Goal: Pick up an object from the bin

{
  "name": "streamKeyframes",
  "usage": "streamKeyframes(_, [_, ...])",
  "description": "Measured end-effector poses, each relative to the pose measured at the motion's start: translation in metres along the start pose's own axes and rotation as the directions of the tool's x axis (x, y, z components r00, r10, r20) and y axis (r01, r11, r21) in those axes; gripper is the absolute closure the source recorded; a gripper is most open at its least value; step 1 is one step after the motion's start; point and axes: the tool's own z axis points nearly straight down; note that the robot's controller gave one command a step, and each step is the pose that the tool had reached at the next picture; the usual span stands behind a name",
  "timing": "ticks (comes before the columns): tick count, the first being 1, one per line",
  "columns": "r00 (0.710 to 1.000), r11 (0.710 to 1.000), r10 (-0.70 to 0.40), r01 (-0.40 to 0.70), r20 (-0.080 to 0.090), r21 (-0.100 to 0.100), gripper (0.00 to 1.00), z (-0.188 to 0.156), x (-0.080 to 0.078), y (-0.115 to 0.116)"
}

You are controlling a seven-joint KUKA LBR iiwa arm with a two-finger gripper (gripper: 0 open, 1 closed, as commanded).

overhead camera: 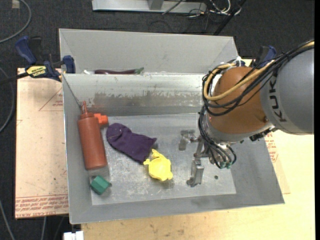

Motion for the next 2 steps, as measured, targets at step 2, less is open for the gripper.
streamKeyframes(2, [0.996,0.996,0.086,-0.086,0.012,0.000,0.00,0.026,-0.014,0.025])
